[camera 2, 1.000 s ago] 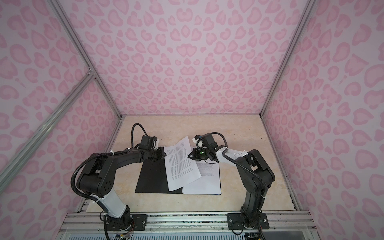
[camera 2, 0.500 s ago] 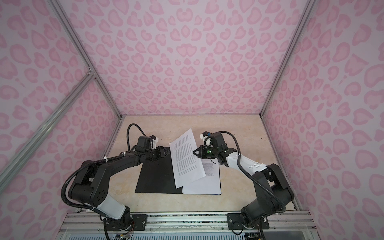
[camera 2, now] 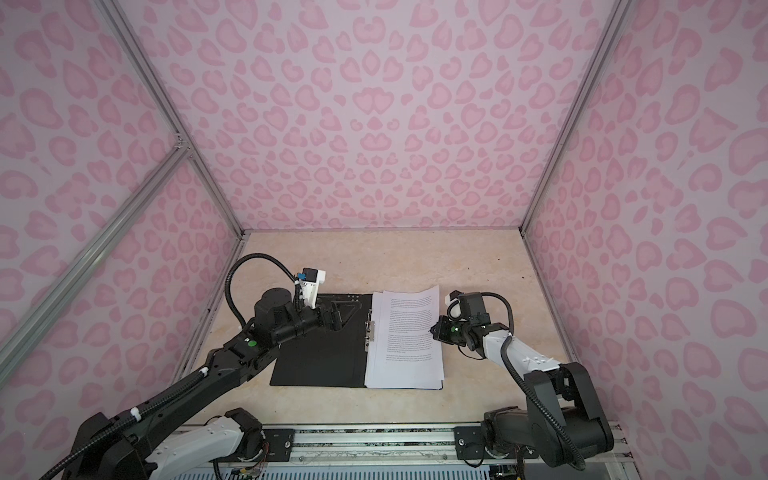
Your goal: Put the files into the folder
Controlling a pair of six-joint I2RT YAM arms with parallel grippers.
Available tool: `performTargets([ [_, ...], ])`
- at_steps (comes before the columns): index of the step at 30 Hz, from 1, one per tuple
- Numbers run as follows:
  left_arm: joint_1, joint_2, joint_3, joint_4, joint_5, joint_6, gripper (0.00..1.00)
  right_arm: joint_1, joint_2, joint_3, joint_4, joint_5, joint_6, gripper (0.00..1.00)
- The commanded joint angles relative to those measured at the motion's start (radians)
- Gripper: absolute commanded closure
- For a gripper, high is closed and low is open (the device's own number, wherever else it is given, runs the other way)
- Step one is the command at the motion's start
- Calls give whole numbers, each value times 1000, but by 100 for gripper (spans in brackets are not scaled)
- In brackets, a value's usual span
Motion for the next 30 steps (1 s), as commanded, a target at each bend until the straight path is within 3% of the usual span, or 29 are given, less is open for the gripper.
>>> performTargets([
  [1,-12,-48,-82,20,-111,68,3,4,-13,-21,45,11,9,100],
  [4,-12,-28,-111,52,-161,55,3,7,-38,-31,36,10,13,100],
  [12,-12,144,-45,59,-44,17,3,36,-82,-31,48,17,41,100],
  [30,-12,208,-24,57,-29,26,3,105,5,36,41,14,6,100],
])
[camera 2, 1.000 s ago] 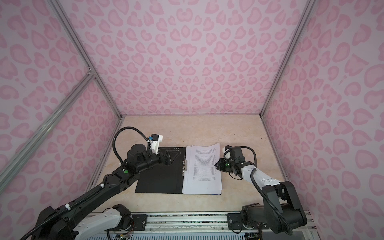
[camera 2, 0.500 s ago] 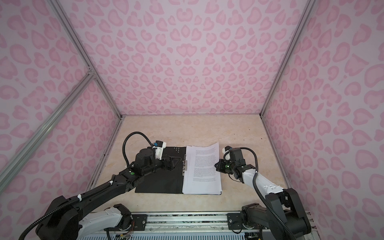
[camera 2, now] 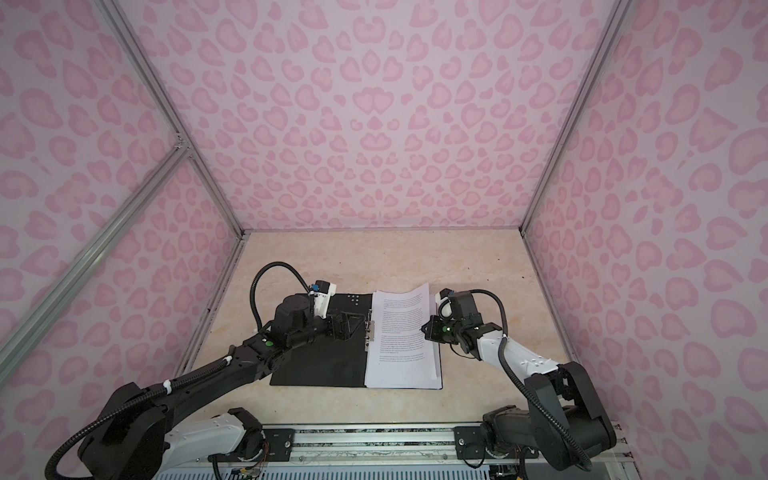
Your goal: Put the files into the folder
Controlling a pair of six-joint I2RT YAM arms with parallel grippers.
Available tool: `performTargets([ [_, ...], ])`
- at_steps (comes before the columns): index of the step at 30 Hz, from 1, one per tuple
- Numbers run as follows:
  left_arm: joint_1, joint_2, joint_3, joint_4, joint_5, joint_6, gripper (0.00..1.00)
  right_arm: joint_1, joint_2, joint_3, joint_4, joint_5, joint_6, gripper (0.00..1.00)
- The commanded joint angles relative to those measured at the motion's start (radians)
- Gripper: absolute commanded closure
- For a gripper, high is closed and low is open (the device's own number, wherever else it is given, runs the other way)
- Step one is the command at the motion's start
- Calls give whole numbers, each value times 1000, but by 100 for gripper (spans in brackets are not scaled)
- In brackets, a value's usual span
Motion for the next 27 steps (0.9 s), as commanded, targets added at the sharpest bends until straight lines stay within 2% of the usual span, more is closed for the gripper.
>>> performTargets([
  [1,1,13,16,32,18,1,3,4,10,7,-5,1,-25,100],
  [14,1,26,23,28,21,2,3,10,31,29,-62,-10,-91,100],
  [27,1,50,27,31,31,-5,3,33,44,30,-47,-1,-70,100],
])
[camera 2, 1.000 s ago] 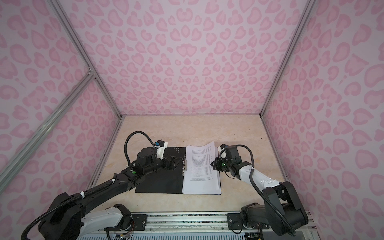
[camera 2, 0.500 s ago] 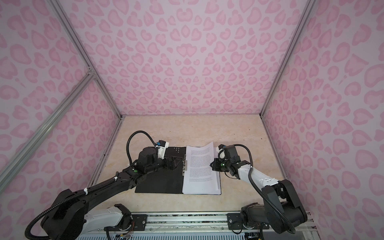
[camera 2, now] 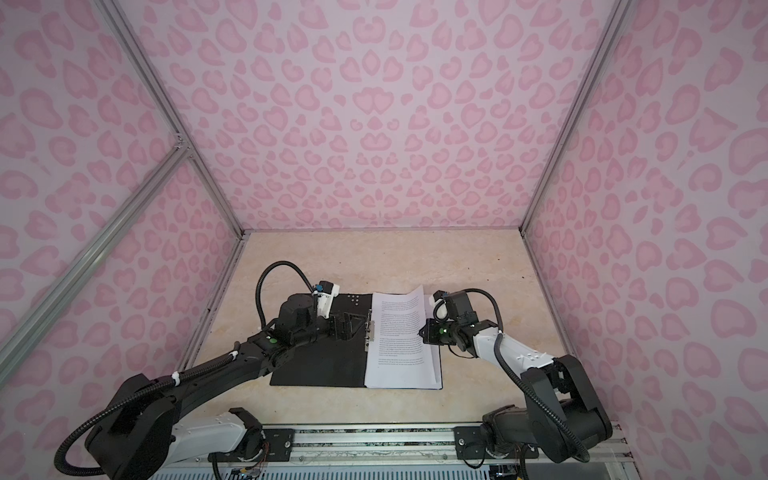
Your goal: Put the files into the folder
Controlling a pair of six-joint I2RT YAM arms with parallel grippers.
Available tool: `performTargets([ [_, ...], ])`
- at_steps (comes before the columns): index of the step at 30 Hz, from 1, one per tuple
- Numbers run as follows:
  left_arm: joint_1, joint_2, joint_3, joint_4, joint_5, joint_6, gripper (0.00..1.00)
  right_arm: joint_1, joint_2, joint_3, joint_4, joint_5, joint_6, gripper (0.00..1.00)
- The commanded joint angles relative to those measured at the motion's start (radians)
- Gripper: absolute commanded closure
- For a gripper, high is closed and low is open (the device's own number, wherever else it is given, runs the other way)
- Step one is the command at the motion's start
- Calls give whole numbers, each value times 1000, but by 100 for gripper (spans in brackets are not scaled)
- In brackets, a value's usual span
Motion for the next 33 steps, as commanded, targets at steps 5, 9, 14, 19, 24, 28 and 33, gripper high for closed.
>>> performTargets([
  [5,0,17,17,36,18,-7,3,11,21,8,16,0,17,100],
  [9,-1,21,19,35,21,-10,3,12,21,8,15,3,16,100],
  [14,0,28,24,29,19,-14,3,12,14,18,-3,29,11,66],
  [19,0,2,66,-87,-37,13,3,6,-18,25,-42,96,11,23],
  [24,-1,-35,84,-177,-89,12,3,-20,-84,28,-115,266,16,2],
  [28,-11,3,109,-277,-111,3,3,-75,-92,-2,-100,226,20,2],
  [33,-104,64,125,-307,-138,-7,3,-105,-95,-67,-20,200,36,2],
])
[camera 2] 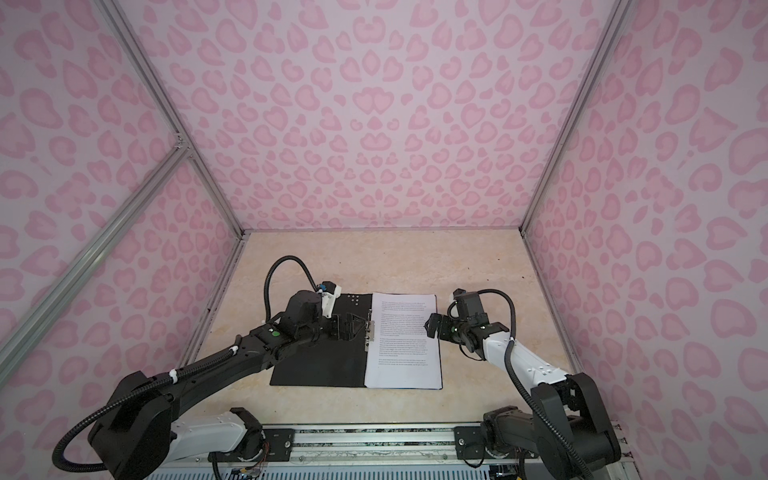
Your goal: Put the files into the folder
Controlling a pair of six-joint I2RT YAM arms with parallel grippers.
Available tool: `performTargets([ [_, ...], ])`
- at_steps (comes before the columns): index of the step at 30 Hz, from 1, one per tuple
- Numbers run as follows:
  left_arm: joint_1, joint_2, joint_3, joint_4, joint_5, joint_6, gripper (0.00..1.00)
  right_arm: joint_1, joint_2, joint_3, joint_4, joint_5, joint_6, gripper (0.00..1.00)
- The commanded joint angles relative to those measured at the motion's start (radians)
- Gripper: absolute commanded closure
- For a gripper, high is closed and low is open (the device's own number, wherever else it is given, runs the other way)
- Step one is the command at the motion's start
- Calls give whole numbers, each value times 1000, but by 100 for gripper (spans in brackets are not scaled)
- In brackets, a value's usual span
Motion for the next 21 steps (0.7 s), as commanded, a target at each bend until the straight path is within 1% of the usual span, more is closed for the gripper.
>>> performTargets([
  [1,-51,47,31,-52,-35,-6,3,-25,4,-40,70,-33,17,2],
  [5,-110,138,56,-50,-48,-12,3,-57,16,-73,121,-109,23,2],
  [8,-134,215,97,-58,-41,-8,3,-59,6,-77,128,-127,24,2],
  [11,-152,282,135,-63,-57,-10,3,-60,8,-83,133,-134,24,2],
  [16,-158,360,178,-64,-59,-16,3,-65,12,-107,172,-172,39,2],
  [21,-163,385,185,-58,-65,-32,3,-76,18,-108,182,-192,39,2],
])
